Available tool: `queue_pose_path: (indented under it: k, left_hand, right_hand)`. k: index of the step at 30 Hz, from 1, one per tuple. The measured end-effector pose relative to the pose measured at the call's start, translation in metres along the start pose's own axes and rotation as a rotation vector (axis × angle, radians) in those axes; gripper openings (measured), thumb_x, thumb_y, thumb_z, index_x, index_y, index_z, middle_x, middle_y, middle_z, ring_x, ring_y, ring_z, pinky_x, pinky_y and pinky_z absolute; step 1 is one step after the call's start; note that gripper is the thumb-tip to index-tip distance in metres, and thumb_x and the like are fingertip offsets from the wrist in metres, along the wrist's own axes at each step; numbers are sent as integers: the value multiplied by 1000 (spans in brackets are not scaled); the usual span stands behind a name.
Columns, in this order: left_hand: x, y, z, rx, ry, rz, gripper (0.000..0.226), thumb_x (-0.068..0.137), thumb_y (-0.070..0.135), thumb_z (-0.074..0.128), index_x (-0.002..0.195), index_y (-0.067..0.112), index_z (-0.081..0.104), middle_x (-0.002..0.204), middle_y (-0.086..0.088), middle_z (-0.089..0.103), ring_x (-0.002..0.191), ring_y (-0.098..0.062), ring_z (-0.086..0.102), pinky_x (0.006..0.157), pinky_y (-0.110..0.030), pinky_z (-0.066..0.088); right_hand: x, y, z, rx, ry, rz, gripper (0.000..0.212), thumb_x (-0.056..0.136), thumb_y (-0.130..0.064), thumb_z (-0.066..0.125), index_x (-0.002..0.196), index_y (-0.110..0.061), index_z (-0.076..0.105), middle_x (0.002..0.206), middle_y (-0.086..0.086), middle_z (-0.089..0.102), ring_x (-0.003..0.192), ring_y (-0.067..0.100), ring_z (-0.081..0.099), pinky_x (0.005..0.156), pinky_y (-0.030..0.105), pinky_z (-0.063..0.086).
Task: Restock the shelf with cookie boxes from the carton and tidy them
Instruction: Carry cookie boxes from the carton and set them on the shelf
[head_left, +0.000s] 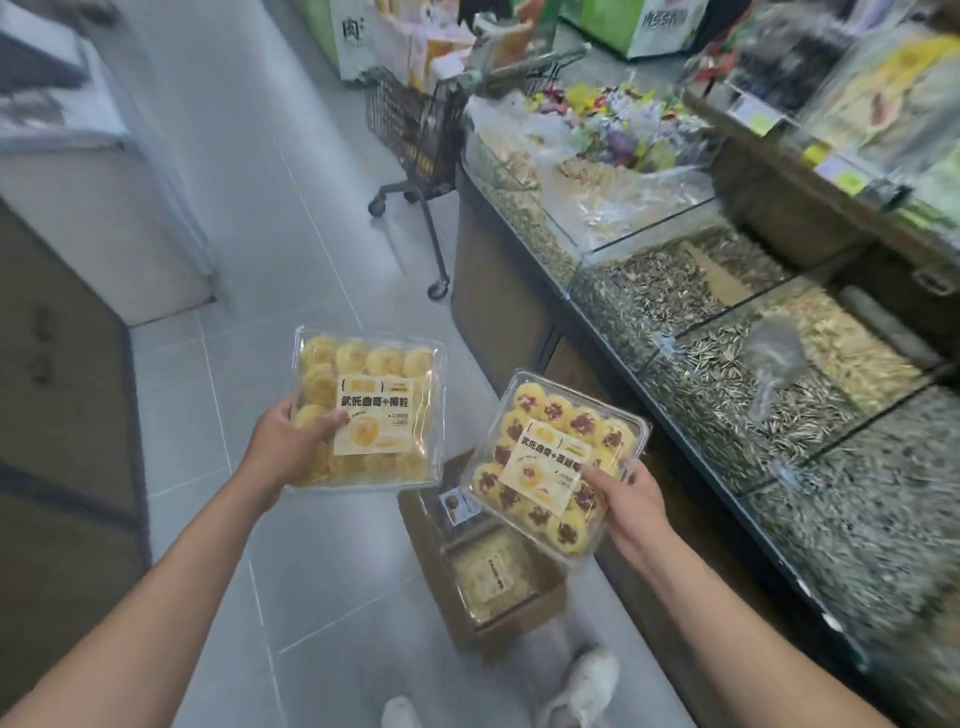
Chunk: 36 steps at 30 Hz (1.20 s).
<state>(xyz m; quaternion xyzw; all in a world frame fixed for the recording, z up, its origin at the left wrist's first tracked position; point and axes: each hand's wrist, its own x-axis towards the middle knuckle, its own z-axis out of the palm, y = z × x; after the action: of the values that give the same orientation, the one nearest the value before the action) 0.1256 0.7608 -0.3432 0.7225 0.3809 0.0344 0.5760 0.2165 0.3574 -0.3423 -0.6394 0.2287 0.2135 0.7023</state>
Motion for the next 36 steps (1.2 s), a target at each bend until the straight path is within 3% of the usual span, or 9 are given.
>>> queue_pose_path:
  k: [5,10,13,16,19,22,26,29,36]
  left_hand:
    - [-13,46,3,2,-44,100,57,89,35,84,136,13,61,116,-9,75,91,-20,72,65,-30,54]
    - [-36,83,34,-4,-136,150,59,87,37,86,136,14,63,123,-11,74,87,-21,71,57,-27,51]
    - [-54,105,70,9,-191,193,54,87,39,85,130,14,64,112,-11,73,74,-21,64,49,-27,46]
    - [-81,127,112,26,-241,229,42,87,37,85,118,16,67,100,-8,75,75,-26,68,55,-35,52]
    - [-109,146,158,40,-291,250,44,77,46,90,107,18,73,96,-9,80,87,-37,77,75,-58,64]
    - [-134,164,210,39,-382,275,61,65,56,89,113,21,73,97,-3,82,90,-32,80,84,-59,63]
    - [-178,189,279,20,-474,326,31,86,37,86,112,27,70,101,0,82,93,-30,79,87,-59,63]
    - [-212,208,342,31,-553,360,27,88,37,84,110,30,70,101,4,82,95,-26,79,90,-57,62]
    - [-276,239,466,112,-685,475,84,71,68,84,138,22,60,128,0,72,117,-30,70,104,-58,54]
  right_hand:
    - [-30,-52,-9,41,-13,-139,36,94,-3,71,126,-16,64,117,12,78,106,31,76,94,53,59]
    - [-58,-91,-46,30,49,-284,28,94,-17,72,121,-20,65,102,5,81,92,21,79,71,37,65]
    - [-74,-107,-83,66,72,-321,25,96,-18,70,120,-23,65,105,7,81,96,24,79,83,46,63]
    - [-87,-122,-132,83,141,-374,23,97,-18,71,120,-21,67,102,3,81,92,19,79,72,36,65]
    - [-102,-136,-188,100,196,-410,19,97,-19,69,116,-17,68,98,2,82,87,16,79,67,32,64]
    - [-113,-146,-252,125,249,-433,21,96,-20,70,117,-15,68,102,6,81,89,20,79,77,41,64]
    - [-128,-154,-327,154,314,-472,32,96,-21,71,127,-14,66,106,7,81,96,24,79,82,44,62]
    - [-145,-158,-393,180,390,-503,32,95,-21,71,125,-14,66,105,8,81,98,26,78,77,41,64]
    - [-184,-156,-516,243,562,-523,26,96,-19,71,121,-16,68,102,9,81,94,25,79,71,39,64]
